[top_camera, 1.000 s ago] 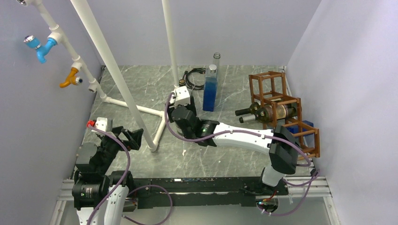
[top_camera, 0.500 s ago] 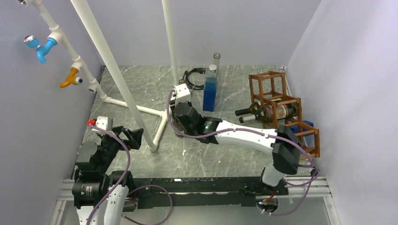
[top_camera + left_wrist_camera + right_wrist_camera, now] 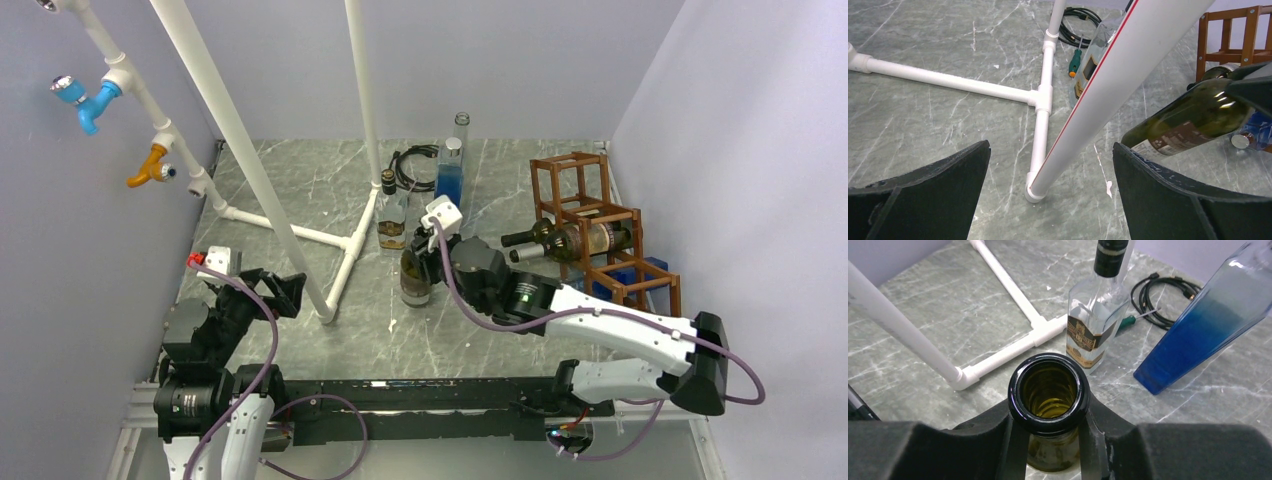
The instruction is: Put the wine bottle on the wine rack
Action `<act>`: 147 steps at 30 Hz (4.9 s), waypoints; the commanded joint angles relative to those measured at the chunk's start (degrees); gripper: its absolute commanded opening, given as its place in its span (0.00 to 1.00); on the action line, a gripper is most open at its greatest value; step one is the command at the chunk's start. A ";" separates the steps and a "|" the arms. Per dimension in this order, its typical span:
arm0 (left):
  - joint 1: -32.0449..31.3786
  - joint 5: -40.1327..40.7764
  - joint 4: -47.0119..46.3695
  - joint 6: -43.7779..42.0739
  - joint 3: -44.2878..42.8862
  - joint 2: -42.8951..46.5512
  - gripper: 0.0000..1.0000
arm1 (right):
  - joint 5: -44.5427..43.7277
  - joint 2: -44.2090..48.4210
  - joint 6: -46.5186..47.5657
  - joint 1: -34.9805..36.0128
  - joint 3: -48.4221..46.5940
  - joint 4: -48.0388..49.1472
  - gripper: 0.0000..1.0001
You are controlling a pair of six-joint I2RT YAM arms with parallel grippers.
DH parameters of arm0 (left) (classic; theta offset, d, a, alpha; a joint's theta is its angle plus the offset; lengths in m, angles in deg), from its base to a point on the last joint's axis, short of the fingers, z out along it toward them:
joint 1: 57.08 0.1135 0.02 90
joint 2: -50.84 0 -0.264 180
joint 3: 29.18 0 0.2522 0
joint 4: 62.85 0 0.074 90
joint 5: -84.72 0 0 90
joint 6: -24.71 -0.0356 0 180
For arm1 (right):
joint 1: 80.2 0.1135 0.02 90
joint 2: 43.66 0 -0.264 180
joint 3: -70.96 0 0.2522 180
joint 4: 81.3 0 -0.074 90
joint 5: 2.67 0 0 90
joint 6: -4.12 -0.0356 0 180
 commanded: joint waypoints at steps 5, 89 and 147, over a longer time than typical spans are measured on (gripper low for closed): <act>0.30 -0.23 -1.87 0.69 -0.84 -0.27 0.98 | -4.60 8.15 6.78 0.09 -0.64 5.80 0.00; -5.59 0.62 -2.65 0.61 -0.01 5.39 1.00 | 0.65 -8.64 79.21 -26.32 -2.49 0.50 0.00; -6.44 0.65 -2.50 0.62 -0.06 6.55 1.00 | -9.94 -10.85 88.80 -25.85 1.85 -6.34 0.00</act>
